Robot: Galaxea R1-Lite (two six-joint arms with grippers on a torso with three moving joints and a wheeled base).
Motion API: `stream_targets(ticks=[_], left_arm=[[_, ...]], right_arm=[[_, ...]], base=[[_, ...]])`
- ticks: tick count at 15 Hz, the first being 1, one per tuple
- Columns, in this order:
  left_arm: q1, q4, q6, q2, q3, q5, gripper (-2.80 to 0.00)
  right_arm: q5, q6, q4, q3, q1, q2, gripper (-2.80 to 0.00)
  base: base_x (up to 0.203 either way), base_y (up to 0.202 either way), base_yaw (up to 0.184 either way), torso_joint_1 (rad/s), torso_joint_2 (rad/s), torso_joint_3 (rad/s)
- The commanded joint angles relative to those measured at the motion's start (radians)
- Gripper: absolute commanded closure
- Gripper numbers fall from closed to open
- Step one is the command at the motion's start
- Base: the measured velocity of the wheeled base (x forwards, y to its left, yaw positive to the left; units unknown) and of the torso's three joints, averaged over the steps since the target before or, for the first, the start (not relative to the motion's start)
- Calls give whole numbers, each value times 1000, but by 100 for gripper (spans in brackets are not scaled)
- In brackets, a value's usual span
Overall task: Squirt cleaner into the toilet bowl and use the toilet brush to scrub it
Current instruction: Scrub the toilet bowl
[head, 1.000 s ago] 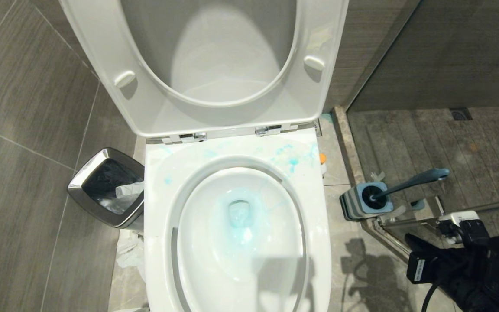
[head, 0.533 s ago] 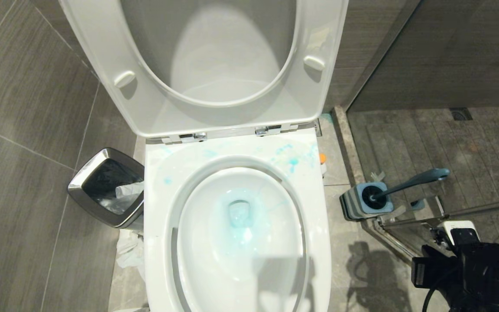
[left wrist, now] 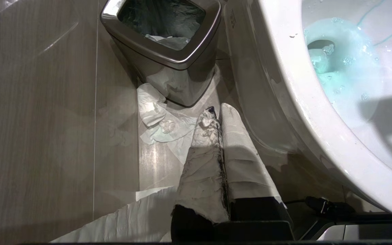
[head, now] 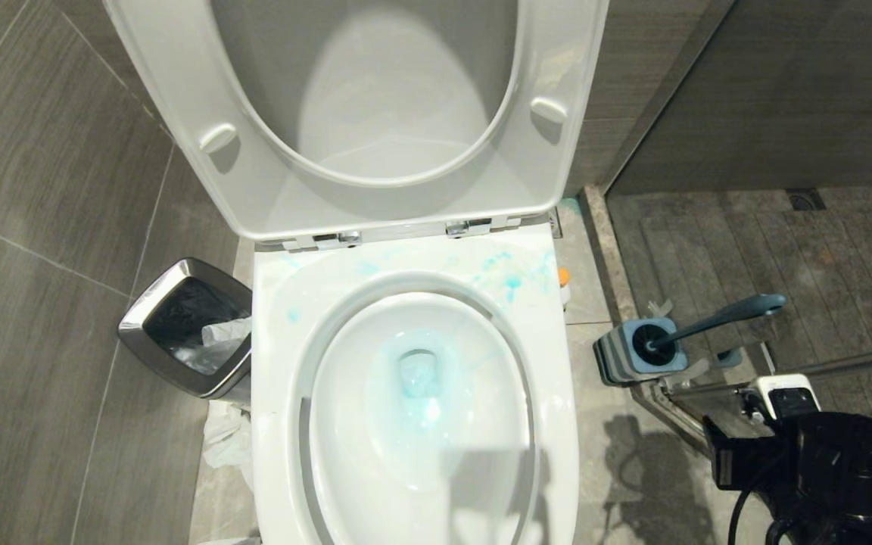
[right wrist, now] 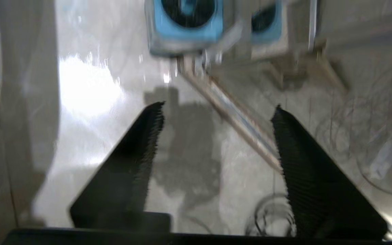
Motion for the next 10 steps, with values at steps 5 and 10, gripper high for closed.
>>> stream_targets(ticks=[5, 10], left_arm=[[0, 0, 0, 1, 0, 0, 0], [0, 0, 0, 1, 0, 0, 0]], right_arm=[[370, -143, -5, -186, -221, 58, -280], [445, -201, 12, -272, -279, 89, -280]], base=[[0, 0, 0, 0, 0, 0], [0, 0, 0, 0, 0, 0]])
